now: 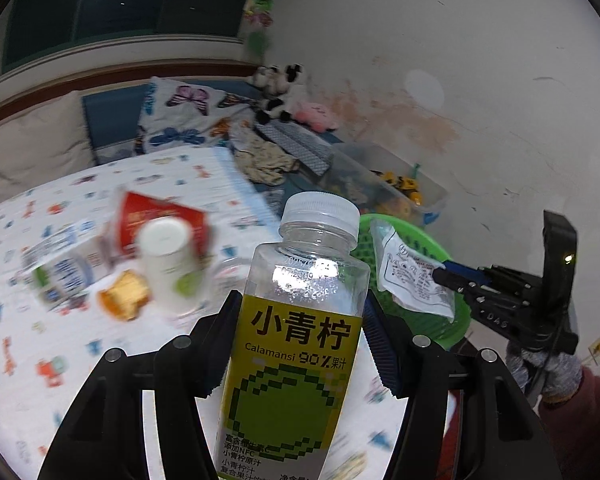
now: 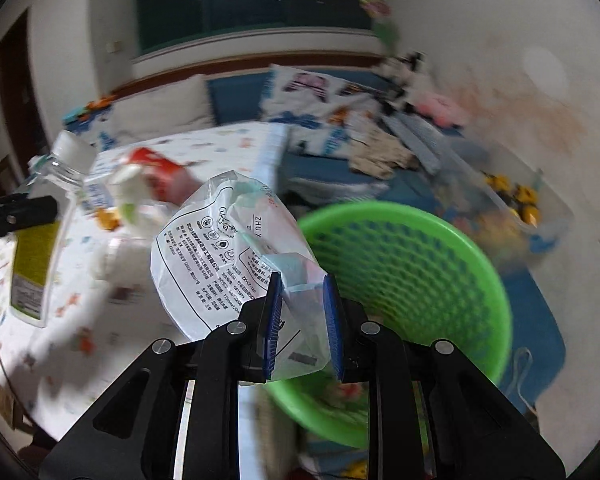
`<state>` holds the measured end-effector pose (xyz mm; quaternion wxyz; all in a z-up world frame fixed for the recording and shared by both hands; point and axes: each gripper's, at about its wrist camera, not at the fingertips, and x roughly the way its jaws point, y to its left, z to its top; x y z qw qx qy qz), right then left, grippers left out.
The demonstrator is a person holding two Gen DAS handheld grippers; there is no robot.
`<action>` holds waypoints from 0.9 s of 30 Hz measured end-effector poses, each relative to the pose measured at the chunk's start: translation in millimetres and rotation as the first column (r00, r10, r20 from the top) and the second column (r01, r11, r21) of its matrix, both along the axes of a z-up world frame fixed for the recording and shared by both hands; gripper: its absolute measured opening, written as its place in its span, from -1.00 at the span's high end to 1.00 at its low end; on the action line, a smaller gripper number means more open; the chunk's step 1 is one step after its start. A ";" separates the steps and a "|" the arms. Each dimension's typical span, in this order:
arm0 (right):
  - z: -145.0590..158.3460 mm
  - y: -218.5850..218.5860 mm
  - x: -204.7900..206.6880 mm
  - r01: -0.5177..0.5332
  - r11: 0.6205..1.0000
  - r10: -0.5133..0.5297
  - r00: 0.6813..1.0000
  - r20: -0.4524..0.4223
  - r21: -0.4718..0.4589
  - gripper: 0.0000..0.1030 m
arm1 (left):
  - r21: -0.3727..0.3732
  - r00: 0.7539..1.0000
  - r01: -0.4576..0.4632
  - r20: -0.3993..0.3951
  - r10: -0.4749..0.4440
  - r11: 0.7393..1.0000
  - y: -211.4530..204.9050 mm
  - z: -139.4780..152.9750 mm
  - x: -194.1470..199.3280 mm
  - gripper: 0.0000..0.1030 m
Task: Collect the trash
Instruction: 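Carry the bag and bottle over the green basket and open both grippers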
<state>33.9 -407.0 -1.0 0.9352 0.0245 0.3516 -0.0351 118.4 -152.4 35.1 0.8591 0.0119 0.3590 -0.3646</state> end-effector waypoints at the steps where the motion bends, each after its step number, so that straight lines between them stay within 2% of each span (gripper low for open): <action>1: -2.8 -9.0 -2.1 0.020 1.000 -0.020 1.000 -0.006 0.003 0.57 | 0.000 1.000 0.009 -0.001 -0.009 1.000 -7.7 0.3 0.2 -0.12; 8: -28.4 -66.6 -6.4 0.153 0.988 -0.150 0.987 -0.062 0.037 0.50 | 0.016 0.997 0.081 -0.014 -0.081 0.997 -75.7 -2.2 3.8 -0.12; 10: -36.4 -79.8 -7.0 0.182 0.982 -0.178 0.981 -0.076 0.049 0.18 | 0.013 0.995 0.098 -0.024 -0.098 0.995 -91.9 -3.6 5.3 -0.12; 11: -38.2 -83.7 -6.9 0.191 0.980 -0.187 0.979 -0.078 0.050 0.10 | 0.010 0.994 0.104 -0.027 -0.104 0.994 -99.7 -3.8 6.7 -0.12; 17: -44.9 -97.3 -12.5 0.223 0.970 -0.217 0.973 -0.075 0.092 -0.12 | 0.011 0.990 0.134 -0.043 -0.133 0.991 -141.9 -8.8 14.0 -0.12; 21: -41.5 -98.4 -22.9 0.228 0.970 -0.224 0.973 -0.053 0.085 -0.26 | -0.001 0.989 0.142 -0.044 -0.142 0.990 -163.4 -10.2 17.7 -0.12; 27: -36.1 -102.3 -39.4 0.245 0.966 -0.244 0.970 -0.021 0.082 -0.33 | -0.022 0.988 0.148 -0.050 -0.149 0.989 -191.4 -21.3 20.8 -0.13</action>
